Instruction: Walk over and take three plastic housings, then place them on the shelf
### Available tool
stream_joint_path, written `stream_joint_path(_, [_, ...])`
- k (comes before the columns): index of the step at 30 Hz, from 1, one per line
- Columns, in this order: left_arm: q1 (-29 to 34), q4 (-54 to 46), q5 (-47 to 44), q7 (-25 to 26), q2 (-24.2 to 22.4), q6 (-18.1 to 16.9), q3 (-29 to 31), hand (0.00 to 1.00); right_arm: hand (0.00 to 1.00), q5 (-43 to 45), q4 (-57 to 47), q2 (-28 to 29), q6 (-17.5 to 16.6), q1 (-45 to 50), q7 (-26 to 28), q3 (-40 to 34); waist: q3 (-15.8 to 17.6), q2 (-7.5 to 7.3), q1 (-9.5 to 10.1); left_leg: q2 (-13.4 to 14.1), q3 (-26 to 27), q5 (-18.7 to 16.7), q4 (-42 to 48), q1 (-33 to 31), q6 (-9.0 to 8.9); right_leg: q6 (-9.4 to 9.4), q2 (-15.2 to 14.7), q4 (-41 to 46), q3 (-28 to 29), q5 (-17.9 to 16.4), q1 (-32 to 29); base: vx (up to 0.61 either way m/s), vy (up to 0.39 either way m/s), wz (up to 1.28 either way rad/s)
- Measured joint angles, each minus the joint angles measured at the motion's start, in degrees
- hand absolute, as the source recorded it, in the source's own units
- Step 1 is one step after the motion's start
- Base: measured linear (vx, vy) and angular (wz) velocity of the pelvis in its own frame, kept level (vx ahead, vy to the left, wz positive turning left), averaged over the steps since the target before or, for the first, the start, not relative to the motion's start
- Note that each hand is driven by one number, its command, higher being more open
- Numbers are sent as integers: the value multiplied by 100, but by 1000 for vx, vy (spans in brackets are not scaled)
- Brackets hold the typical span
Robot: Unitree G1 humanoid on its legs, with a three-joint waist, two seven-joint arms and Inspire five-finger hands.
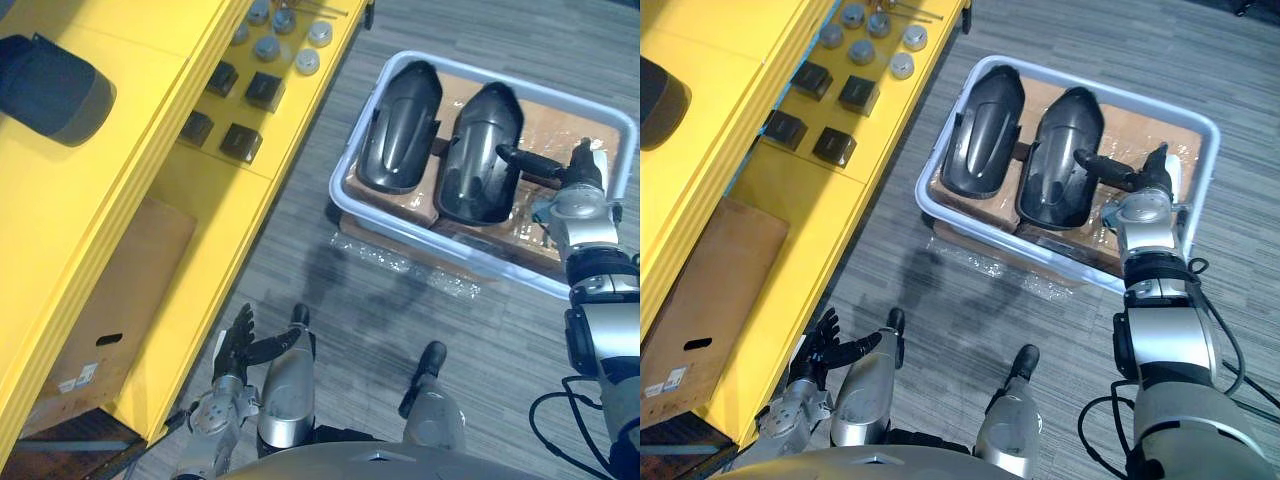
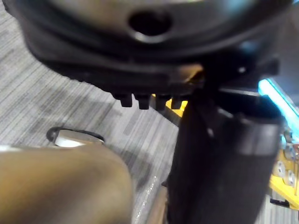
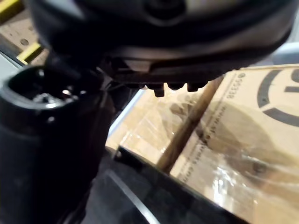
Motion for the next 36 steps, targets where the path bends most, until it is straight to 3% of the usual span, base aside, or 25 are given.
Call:
stream_joint_path(1, [-32,51,-2,-2,5,-2,5,100,0,-14,49,-2,50,-40,115,68,41,1,9,0,-9,-1,31,-39,2,0,-1,26,-6,0,-39,-38,36,3])
stream_joint_path(9, [-70,232,-181,6,62,-61,-59,100,0,-1283,186,-166,274,-109,317,199,149,15,74,-3,-7,-16,125,-99,30,16,-69,309,-20,-103,-174,-36,26,-1])
stream_joint_path(14, [-132,264,-192,22,137,-118,-196,100,0,-2017,512,-184,496,-165,65,197,149,16,160,-43,-108,7,65,-171,61,6,-87,309,-169,-123,-189,-12,3,10])
stream_joint_path(17, [-257,310,-251,8,171,-107,-250,100,0,-2003,673,-315,536,-190,-188,176,159,0,214,-98,-241,139,-14,-309,16,6,-96,309,-296,-131,-263,23,-9,24])
stream_joint_path(21, [-251,315,-395,-20,169,-80,-244,100,0,-1952,709,-334,271,-158,-362,125,167,-13,225,-97,-251,187,-87,-303,18,-5,-96,314,-327,-154,-281,56,-14,3])
stream_joint_path(22, [-250,305,-393,8,169,-93,-238,100,0,-1937,667,-233,26,-146,-415,127,169,-15,198,-93,-261,188,-94,-271,21,-9,-95,345,-320,-175,-279,42,-10,-3])
stream_joint_path(25, [-246,102,-396,74,205,-122,-222,100,0,-1831,629,-39,-229,-52,-621,128,183,-38,188,-75,-284,191,-119,-227,20,-41,-95,469,-326,-265,-289,13,-10,1])
stream_joint_path(31, [-238,-517,-375,182,337,-215,109,100,0,-1782,491,82,-846,601,-962,140,259,-233,231,-49,-299,253,-238,-148,13,-78,-92,596,-344,-328,-289,-22,-9,1])
stream_joint_path(36, [104,-1309,-372,262,511,-223,480,100,0,-1793,-610,430,-915,1708,-1213,6,257,-657,171,-37,-294,436,-630,225,-25,-103,-82,586,-390,-354,-76,-2,-33,4])
